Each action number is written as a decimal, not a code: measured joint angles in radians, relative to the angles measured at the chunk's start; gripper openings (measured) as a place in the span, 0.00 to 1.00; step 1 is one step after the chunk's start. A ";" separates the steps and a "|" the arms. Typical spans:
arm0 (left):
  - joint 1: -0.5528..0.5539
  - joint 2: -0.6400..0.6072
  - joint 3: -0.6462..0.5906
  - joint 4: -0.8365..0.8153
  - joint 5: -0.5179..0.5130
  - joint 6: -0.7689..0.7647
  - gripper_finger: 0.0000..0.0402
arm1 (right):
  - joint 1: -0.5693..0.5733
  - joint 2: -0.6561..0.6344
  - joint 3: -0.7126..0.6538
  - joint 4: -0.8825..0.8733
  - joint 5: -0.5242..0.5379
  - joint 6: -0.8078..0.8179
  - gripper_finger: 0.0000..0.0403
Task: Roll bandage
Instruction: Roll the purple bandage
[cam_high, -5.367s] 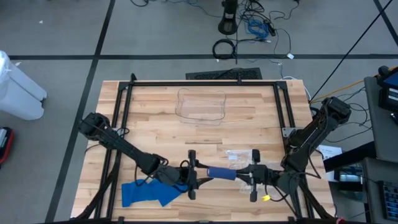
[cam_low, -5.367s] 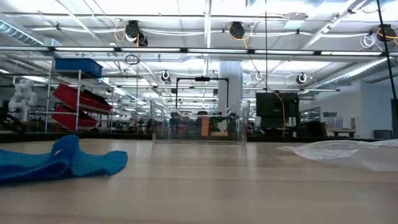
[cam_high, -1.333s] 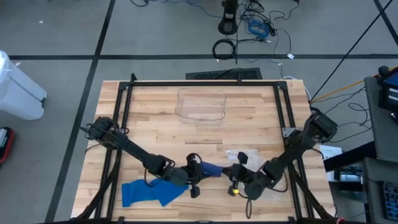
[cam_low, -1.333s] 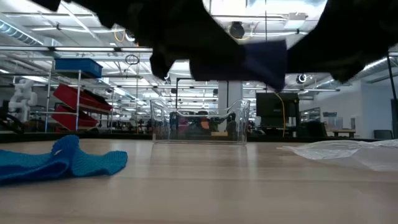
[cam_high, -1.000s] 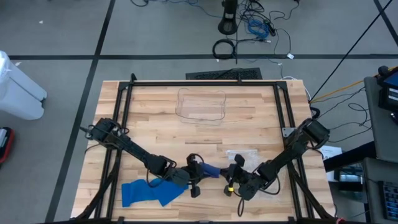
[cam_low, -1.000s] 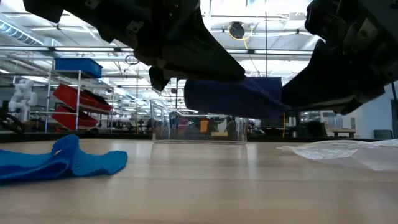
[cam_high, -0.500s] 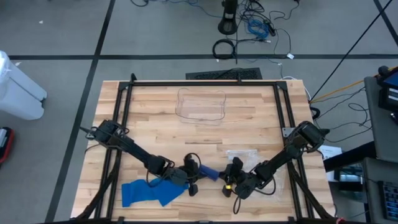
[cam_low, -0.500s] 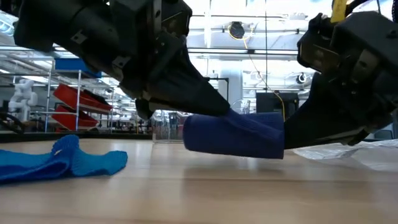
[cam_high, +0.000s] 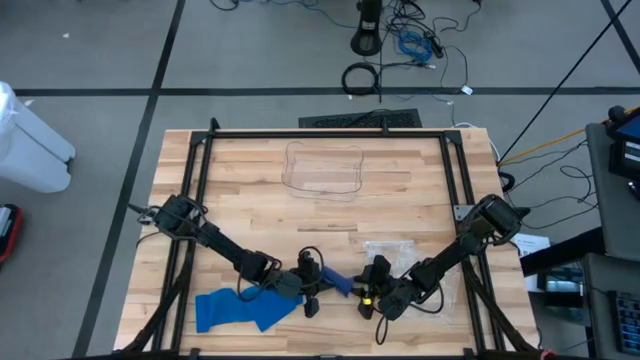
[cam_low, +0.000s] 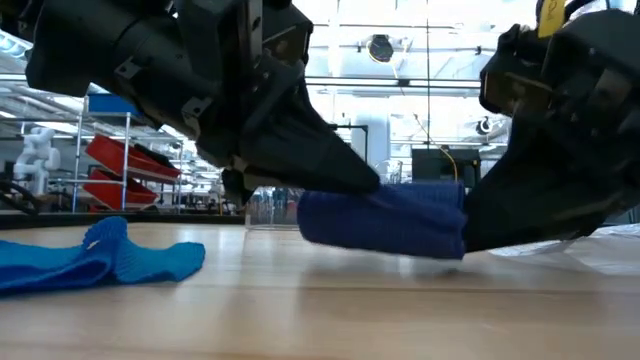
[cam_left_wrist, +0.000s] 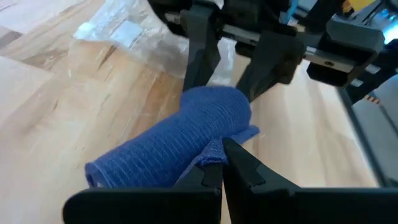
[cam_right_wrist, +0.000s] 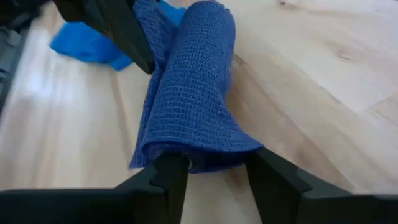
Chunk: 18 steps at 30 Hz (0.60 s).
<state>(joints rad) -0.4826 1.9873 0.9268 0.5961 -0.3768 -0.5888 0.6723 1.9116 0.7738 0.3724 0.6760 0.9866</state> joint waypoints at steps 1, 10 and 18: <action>0.002 0.000 0.000 0.006 0.002 0.000 0.00 | 0.002 -0.001 0.000 0.009 0.002 0.005 0.38; 0.009 0.000 0.001 0.017 0.009 -0.005 0.00 | -0.008 -0.010 0.000 -0.009 -0.099 0.204 0.41; 0.009 0.000 0.001 0.016 0.010 -0.007 0.00 | -0.010 -0.068 0.000 -0.061 -0.223 0.216 0.41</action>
<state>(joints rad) -0.4733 1.9877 0.9276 0.6121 -0.3664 -0.5957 0.6621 1.8438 0.7742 0.3110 0.4530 1.2022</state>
